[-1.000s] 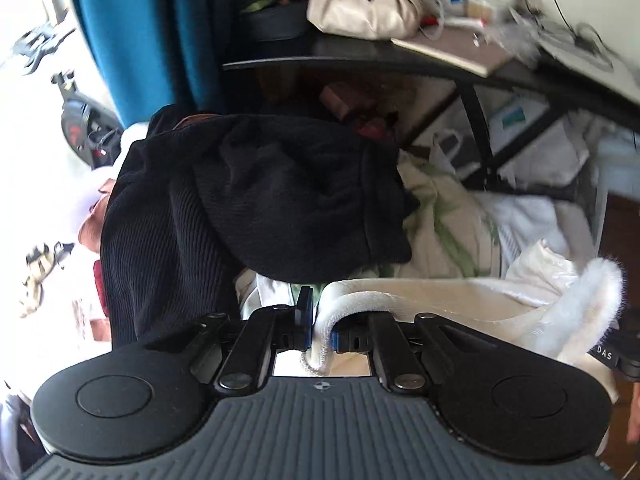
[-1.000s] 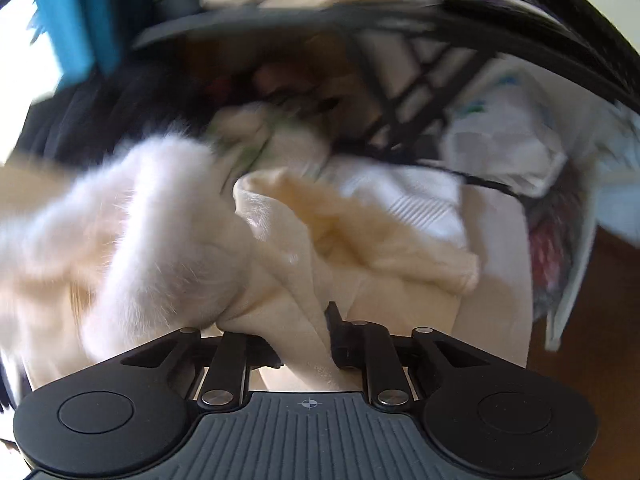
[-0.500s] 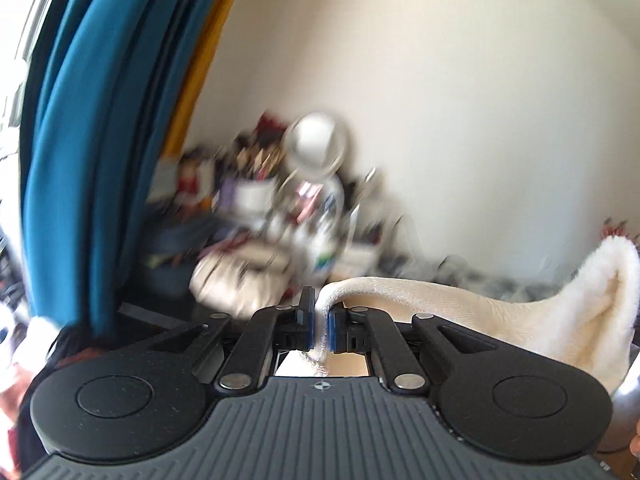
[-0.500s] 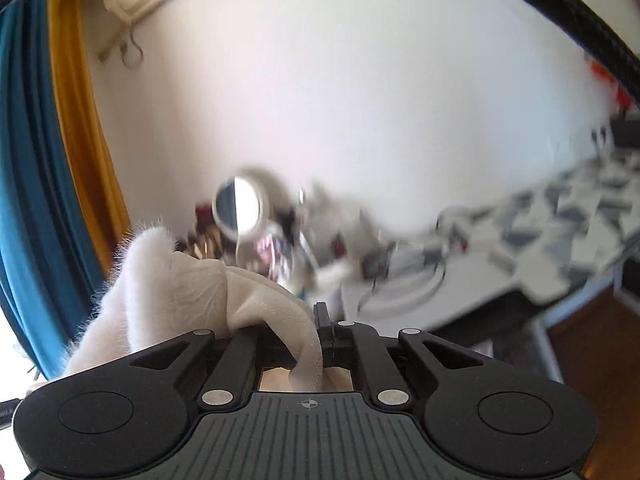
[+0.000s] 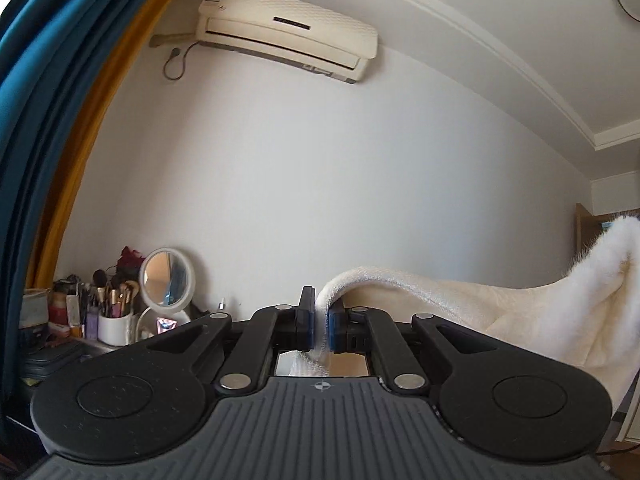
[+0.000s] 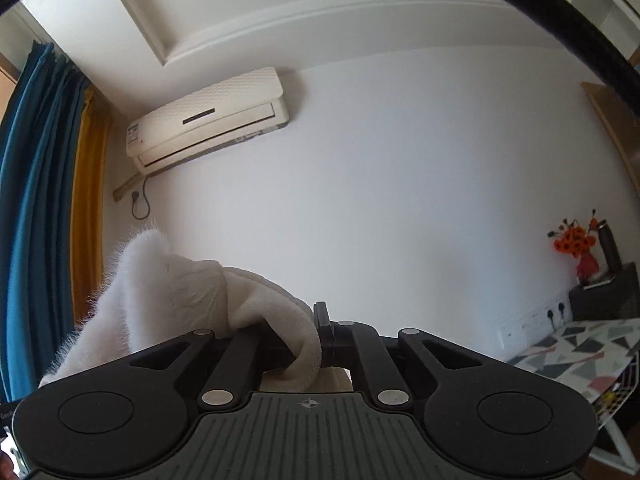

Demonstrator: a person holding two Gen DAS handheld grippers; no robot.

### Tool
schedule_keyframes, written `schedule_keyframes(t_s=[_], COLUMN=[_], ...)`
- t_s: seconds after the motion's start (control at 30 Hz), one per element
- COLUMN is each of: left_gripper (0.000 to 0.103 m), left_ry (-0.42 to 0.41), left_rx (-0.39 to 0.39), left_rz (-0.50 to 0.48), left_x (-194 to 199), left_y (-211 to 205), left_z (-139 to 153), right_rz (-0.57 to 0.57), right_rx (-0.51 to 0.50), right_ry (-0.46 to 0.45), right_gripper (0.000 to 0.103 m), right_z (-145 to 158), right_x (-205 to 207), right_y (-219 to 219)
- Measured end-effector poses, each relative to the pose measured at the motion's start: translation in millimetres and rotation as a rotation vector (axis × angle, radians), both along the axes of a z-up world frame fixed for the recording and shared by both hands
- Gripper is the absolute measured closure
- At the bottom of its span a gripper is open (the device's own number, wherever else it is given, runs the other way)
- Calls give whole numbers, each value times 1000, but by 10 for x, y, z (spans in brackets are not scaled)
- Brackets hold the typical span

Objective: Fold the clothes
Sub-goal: 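Carry the cream coat with both tools toward the patterned ironing board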

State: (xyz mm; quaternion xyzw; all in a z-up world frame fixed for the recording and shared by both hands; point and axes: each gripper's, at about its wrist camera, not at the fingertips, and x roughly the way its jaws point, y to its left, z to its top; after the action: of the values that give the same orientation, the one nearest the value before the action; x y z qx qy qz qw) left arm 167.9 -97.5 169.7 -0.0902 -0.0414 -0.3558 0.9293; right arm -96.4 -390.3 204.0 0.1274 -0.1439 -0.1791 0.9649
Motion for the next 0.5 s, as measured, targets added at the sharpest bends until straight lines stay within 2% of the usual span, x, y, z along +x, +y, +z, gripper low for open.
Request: schedule_keyframes(t_s=[0.23, 0.33, 0.43, 0.5], left_gripper=[97, 97, 97, 97], left_ry=[16, 54, 92, 115], left_rx=[24, 22, -11, -3], left_rz=[-2, -58, -140, -191], left_x=[-709, -871, -943, -976], left_y=[-1575, -2174, -2617, -2905], left_z=[0, 7, 18, -15], right_rz=[-60, -80, -139, -168], right_rx=[-69, -74, -152, -124], right_ry=[99, 109, 60, 115], right_gripper=[97, 97, 97, 97], right_z=[-140, -120, -139, -144], right_x=[-1097, -1585, -2081, -2243], right_y=[-1346, -1820, -2080, -2301])
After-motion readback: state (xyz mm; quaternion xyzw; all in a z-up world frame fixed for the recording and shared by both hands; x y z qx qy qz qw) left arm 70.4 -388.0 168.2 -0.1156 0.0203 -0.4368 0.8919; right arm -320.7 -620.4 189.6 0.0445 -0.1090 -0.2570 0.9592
